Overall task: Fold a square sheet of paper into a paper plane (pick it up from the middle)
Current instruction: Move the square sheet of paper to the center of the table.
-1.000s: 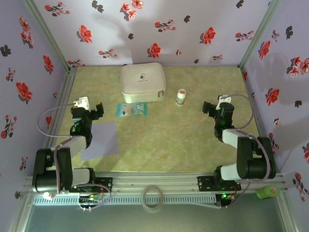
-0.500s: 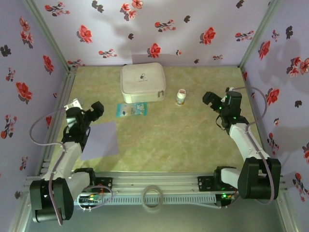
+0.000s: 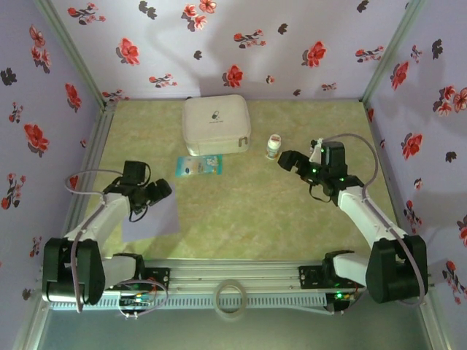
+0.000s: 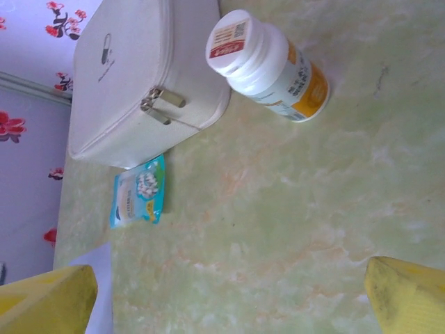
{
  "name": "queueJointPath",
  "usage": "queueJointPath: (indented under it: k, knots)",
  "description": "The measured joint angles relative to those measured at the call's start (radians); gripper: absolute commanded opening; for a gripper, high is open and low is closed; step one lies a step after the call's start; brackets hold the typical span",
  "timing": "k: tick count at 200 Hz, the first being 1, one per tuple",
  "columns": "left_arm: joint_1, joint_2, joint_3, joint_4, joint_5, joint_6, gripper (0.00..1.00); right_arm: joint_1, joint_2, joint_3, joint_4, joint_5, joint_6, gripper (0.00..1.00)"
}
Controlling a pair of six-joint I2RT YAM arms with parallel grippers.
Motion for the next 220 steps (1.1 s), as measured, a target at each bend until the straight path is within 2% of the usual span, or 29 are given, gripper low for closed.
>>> queueJointPath:
  k: [59, 99, 132, 177, 201, 220]
  knots:
    - [-0.080, 0.126, 0.026, -0.040, -0.046, 0.001, 0.93, 0.109, -0.027, 0.019, 0.001, -0.042, -0.002, 0.99]
    - [-0.172, 0.188, 0.047, -0.044, -0.068, -0.006, 0.94, 0.158, -0.027, 0.019, 0.001, -0.040, -0.002, 0.99]
    - [-0.299, 0.200, 0.057, -0.043, -0.080, -0.061, 0.94, 0.169, -0.027, 0.018, 0.001, -0.032, -0.001, 0.99]
    - [-0.533, 0.224, 0.101, 0.001, -0.072, -0.222, 0.95, 0.182, -0.027, -0.013, 0.001, -0.020, 0.003, 0.99]
    - [-0.603, 0.261, 0.196, 0.018, -0.083, -0.255, 0.95, 0.196, -0.026, -0.029, 0.001, -0.014, 0.018, 0.99]
    - [-0.638, 0.272, 0.302, -0.029, -0.157, -0.254, 0.97, 0.212, -0.020, -0.034, 0.003, -0.011, 0.025, 0.99]
